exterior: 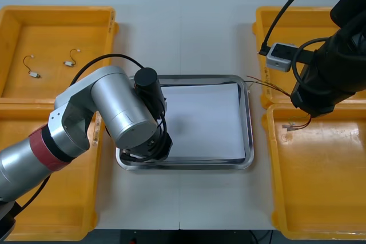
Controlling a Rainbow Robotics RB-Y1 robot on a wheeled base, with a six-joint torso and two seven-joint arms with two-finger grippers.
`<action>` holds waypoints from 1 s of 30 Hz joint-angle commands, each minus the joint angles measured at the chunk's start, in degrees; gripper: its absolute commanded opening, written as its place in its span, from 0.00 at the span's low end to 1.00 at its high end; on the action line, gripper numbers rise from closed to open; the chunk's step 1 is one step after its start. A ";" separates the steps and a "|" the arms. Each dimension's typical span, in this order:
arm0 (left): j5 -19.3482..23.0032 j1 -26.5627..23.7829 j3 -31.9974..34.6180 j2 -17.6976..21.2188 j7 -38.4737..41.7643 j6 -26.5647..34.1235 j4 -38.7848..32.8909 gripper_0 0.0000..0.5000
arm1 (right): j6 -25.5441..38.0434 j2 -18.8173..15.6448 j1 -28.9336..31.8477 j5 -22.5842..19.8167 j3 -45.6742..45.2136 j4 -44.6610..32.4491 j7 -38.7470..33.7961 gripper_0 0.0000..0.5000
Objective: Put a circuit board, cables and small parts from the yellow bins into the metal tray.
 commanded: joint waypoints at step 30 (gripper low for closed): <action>4.08 0.32 16.09 1.95 3.32 12.96 -15.20 1.00 | 0.24 10.99 -4.22 5.73 6.28 1.78 1.12 0.00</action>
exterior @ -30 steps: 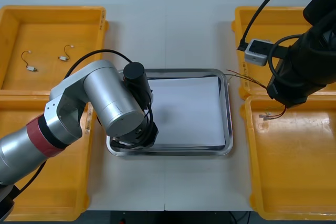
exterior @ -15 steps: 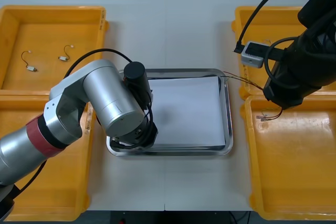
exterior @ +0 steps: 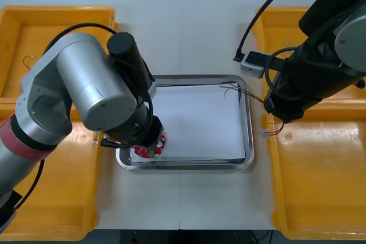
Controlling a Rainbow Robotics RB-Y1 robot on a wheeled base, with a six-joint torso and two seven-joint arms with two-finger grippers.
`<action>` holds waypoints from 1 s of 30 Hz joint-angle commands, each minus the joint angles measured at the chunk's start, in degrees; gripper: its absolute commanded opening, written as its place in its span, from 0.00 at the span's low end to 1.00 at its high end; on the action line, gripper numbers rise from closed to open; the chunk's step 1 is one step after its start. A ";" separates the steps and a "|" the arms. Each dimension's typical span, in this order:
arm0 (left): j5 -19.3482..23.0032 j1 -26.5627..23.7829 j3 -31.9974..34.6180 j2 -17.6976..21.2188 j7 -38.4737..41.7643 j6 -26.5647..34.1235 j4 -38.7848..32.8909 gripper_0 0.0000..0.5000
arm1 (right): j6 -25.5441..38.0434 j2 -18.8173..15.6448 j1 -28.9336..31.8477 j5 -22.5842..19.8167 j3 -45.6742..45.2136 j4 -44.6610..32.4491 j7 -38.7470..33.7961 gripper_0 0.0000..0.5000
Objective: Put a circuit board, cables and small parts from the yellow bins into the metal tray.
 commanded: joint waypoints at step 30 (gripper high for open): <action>6.17 9.40 32.95 13.35 -13.01 0.44 -4.05 1.00 | -6.40 11.94 -5.19 14.04 18.69 9.43 26.35 0.00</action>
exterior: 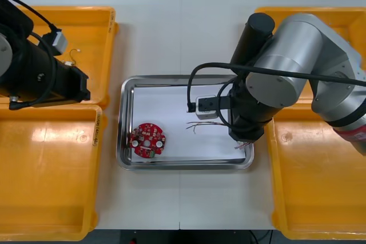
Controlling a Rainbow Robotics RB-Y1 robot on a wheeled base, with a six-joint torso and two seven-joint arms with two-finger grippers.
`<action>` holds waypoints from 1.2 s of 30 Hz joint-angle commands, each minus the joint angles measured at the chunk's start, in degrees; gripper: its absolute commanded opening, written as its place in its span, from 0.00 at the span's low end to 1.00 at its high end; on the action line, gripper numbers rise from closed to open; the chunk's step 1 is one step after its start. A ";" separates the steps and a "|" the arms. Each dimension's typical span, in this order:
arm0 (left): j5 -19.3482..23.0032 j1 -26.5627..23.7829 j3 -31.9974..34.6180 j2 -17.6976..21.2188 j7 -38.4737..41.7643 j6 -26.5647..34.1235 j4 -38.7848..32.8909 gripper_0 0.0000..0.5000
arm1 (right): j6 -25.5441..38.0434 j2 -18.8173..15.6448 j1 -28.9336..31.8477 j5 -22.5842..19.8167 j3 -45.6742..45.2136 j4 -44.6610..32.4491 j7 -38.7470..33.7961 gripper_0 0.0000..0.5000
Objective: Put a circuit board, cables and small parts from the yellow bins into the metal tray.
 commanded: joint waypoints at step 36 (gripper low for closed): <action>-15.68 -12.06 16.31 3.87 -43.25 0.37 37.46 1.00 | -8.77 5.02 0.89 12.39 12.48 5.00 4.20 0.00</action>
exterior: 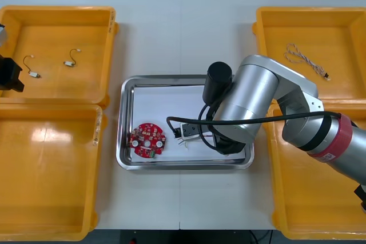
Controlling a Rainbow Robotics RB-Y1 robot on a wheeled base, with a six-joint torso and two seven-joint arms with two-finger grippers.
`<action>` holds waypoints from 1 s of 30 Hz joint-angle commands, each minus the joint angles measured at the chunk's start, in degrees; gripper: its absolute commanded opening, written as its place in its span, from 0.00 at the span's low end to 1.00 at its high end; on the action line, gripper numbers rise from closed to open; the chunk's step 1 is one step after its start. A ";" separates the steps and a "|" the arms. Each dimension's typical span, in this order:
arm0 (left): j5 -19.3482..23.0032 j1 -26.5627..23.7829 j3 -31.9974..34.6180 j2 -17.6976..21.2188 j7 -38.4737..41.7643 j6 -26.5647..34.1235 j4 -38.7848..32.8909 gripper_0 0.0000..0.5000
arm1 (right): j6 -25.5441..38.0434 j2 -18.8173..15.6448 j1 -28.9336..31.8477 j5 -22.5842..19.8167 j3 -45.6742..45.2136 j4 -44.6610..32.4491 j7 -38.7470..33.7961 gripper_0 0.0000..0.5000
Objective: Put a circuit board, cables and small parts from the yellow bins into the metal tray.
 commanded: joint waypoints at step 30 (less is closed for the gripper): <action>-2.25 -12.65 -3.25 0.63 -11.02 -24.03 25.22 1.00 | 2.59 2.87 1.42 2.78 -3.08 -1.24 0.20 1.00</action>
